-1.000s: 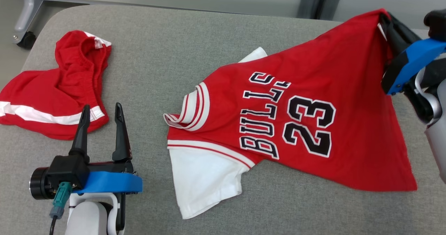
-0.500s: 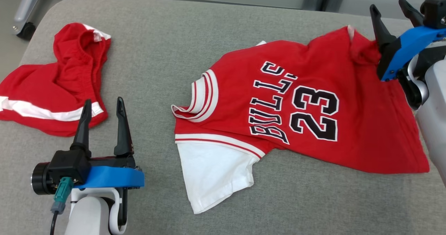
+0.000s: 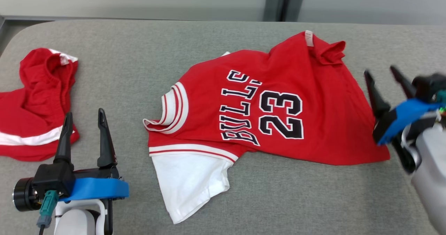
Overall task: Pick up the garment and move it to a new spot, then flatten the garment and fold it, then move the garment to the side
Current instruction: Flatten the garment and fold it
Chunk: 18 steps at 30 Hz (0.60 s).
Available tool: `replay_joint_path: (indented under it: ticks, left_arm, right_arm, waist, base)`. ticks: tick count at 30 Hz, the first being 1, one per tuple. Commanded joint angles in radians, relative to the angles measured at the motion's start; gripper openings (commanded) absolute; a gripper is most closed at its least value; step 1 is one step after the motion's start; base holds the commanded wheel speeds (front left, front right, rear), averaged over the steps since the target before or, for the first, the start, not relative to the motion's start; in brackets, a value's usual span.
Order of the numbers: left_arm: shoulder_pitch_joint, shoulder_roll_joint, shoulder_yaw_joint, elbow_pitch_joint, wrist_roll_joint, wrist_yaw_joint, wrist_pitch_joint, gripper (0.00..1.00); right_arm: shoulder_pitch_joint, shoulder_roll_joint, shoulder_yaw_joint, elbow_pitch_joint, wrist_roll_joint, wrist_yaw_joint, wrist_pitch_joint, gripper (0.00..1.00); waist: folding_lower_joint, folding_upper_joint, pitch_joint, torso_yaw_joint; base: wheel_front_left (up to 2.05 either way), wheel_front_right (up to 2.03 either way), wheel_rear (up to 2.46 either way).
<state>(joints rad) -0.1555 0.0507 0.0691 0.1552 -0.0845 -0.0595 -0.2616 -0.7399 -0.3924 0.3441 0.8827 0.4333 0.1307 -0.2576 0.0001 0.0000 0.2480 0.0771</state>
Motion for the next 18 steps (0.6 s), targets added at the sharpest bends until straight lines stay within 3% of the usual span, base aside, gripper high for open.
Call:
replay_joint_path:
  ticks: [1, 9, 18]
  left_arm:
    - [0.010, -0.001, 0.009, -0.007, 0.008, -0.001, -0.005, 1.00]
    - [0.023, -0.001, 0.016, -0.014, 0.015, -0.007, -0.005, 1.00]
    - [0.028, -0.001, 0.004, -0.023, 0.011, -0.001, -0.005, 1.00]
  right_arm:
    - [0.062, -0.008, 0.009, -0.031, 0.017, 0.000, -0.004, 1.00]
    - [0.254, -0.025, 0.004, -0.171, 0.037, 0.000, 0.050, 1.00]
    - [0.422, -0.003, -0.067, -0.334, 0.030, 0.000, 0.163, 1.00]
  waist:
    - [-0.0001, 0.0000, -0.013, -0.020]
    - [-0.0001, 0.0000, -0.025, -0.045]
    - [-0.0001, 0.0000, -0.024, -0.045]
  base:
    - [0.00, 0.00, 0.00]
    - [0.00, 0.00, 0.00]
    - [0.00, 0.00, 0.00]
